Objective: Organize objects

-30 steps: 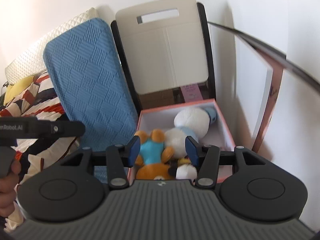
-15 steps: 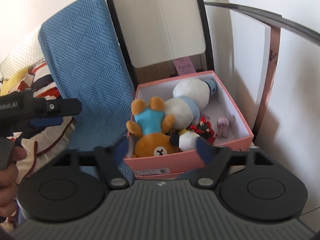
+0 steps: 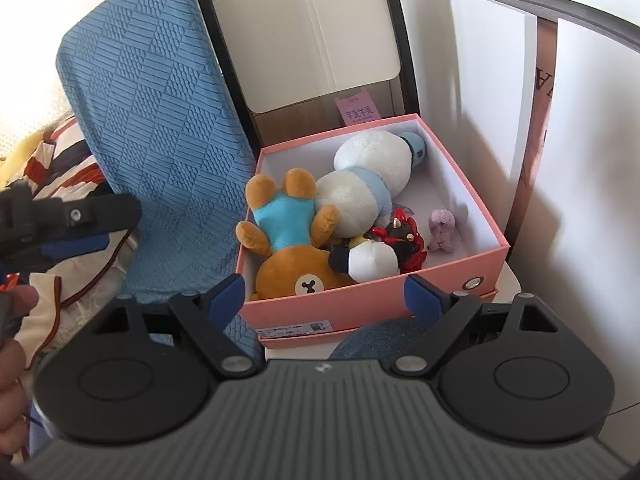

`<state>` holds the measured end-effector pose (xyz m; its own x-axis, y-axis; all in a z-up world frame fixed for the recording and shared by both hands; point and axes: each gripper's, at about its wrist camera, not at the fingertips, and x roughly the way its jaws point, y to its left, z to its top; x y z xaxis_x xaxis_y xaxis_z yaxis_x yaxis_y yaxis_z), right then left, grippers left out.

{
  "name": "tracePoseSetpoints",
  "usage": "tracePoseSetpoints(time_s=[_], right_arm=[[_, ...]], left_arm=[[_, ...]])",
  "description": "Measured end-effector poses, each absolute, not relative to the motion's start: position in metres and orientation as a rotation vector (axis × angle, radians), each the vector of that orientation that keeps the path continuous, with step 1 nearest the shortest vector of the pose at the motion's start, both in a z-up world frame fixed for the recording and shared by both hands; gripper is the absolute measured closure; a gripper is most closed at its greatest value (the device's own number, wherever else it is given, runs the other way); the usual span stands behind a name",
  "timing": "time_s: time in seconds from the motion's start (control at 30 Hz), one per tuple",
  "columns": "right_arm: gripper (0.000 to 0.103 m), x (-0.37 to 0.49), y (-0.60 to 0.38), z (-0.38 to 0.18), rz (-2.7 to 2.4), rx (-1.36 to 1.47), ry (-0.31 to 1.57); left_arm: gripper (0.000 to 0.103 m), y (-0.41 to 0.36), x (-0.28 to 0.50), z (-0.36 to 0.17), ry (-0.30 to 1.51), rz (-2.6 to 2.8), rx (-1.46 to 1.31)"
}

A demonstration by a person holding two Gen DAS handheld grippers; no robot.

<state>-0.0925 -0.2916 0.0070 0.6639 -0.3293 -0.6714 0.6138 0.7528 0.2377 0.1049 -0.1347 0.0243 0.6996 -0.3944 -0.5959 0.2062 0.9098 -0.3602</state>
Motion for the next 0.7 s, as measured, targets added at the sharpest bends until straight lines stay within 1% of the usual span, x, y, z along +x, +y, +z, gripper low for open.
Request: tracePoseSetpoints(time_s=[0.7], right_arm=[[0.015, -0.091, -0.2913, 0.0051, -0.555, 0.471, 0.664]], left_arm=[[0.01, -0.1389, 0.1031, 0.0223, 0.733, -0.363, -0.274]])
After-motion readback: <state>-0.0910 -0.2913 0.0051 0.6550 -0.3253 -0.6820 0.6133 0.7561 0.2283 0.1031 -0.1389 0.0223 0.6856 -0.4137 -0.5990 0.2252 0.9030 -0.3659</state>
